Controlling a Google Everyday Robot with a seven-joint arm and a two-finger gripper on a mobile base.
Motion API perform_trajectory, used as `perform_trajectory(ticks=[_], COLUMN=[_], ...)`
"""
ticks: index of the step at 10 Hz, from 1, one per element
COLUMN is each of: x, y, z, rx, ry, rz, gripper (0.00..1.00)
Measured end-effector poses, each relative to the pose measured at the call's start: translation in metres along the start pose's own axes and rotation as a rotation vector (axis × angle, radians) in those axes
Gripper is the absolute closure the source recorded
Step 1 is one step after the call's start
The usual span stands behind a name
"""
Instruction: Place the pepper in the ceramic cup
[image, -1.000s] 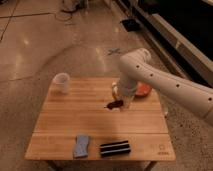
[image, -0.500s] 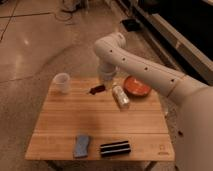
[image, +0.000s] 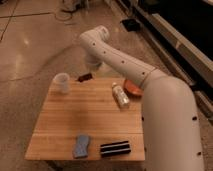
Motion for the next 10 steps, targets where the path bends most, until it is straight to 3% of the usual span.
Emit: perform_trajectory(ticks=[2,3,10], x=[-0.007,-0.008,-0.007], y=[-0.033,-0.039,-0.040], z=[-0.002,-0.003,-0.003], rx=[0.093,0.114,0.117], ry=[0.010,0.013,0.016], rz=[-0.039,-0.046,-0.048], gripper=[1.00,1.00,1.00])
